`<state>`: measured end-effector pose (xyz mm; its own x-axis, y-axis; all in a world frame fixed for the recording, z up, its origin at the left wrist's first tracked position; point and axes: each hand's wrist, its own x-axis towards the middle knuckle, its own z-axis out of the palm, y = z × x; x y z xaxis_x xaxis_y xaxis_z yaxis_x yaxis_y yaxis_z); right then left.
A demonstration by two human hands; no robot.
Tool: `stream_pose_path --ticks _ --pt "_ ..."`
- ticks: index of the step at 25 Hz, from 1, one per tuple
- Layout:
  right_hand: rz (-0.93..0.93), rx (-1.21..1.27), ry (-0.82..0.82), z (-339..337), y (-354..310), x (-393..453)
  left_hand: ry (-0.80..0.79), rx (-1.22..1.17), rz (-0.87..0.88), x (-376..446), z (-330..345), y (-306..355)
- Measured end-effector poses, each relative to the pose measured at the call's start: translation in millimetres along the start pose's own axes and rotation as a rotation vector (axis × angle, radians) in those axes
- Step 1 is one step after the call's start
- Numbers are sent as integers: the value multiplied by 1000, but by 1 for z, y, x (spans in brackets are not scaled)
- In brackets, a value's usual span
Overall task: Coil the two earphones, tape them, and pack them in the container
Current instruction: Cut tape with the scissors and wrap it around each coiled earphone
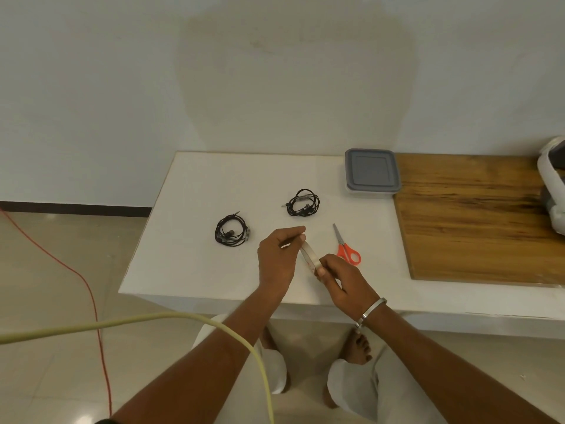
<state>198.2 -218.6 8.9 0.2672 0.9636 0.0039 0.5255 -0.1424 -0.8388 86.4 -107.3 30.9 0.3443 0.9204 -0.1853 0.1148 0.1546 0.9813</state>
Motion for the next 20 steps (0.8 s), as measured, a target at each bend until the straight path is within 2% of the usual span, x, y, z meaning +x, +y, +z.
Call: stream_pose_path --ticks 5,10,14,20 --pt "-5 -19 -12 1 0 -1 -110 -29 -22 5 -4 5" --pt "-19 -21 -52 -3 -4 2 -233 -176 -124 11 -11 9" --pt "-44 -58 -108 -6 0 0 -303 -211 -125 16 -13 9" --pt "-100 -133 -172 -8 11 -3 -309 -163 -96 22 -16 8"
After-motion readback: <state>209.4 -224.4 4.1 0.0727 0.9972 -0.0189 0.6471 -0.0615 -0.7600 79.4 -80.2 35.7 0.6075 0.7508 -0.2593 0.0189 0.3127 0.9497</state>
